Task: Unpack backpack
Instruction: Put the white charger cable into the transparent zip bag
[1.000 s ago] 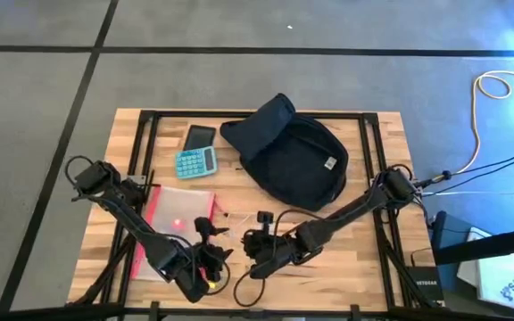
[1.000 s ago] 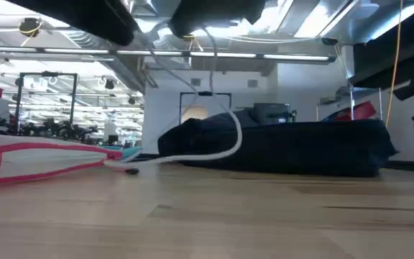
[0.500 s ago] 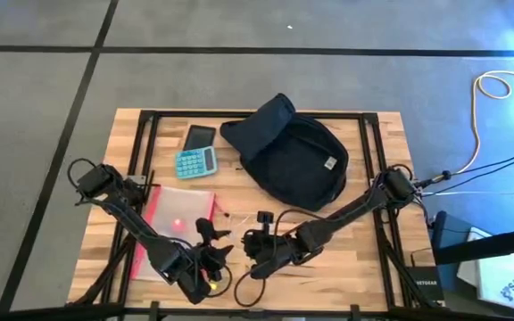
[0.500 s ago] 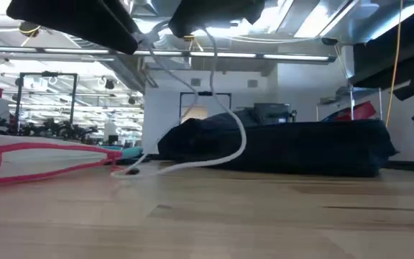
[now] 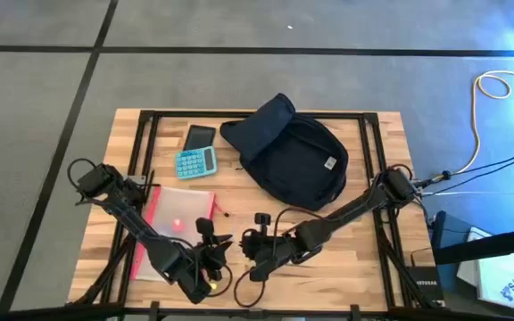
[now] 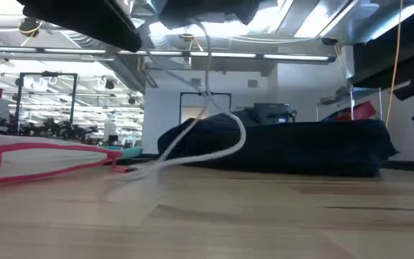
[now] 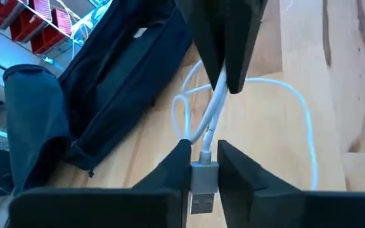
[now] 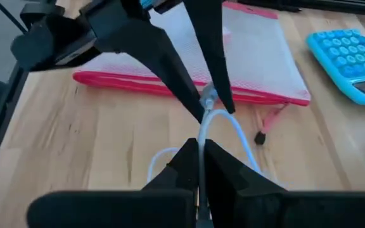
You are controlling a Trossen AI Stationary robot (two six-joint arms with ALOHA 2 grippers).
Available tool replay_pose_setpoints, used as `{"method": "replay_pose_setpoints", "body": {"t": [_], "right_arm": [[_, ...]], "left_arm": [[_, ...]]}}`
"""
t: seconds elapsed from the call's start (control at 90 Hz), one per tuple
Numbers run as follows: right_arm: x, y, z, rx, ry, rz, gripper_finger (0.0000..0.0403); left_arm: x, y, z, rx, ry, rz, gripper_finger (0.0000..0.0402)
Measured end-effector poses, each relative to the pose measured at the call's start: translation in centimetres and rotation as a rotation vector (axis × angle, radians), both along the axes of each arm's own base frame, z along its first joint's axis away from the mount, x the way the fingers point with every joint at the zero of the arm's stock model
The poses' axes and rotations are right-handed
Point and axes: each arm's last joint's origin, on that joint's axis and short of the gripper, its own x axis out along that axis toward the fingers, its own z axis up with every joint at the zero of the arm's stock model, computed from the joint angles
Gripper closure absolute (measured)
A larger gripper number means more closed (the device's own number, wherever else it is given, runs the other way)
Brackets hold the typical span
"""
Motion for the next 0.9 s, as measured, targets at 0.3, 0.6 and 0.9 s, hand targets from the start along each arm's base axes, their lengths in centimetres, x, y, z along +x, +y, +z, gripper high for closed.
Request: {"method": "replay_pose_setpoints", "body": {"t": [0.3,0.6,0.9], "right_arm": [[-0.05,0.0,-0.06,-0.017,0.012,0.023,0.0402],[-0.12,0.02,-0.04,-0.01,0.024,0.039,0.0402],[-0.12,0.04,-0.04,-0.006,0.024,0.042,0.0402]], "left_arm": [[0.0,-0.03,-0.05,-0.019,0.013,-0.008,0.0363],[0.01,-0.05,-0.05,-0.026,0.012,-0.006,0.0359],[0.01,-0.04,-0.05,-0.03,0.009,-0.003,0.0358]]}}
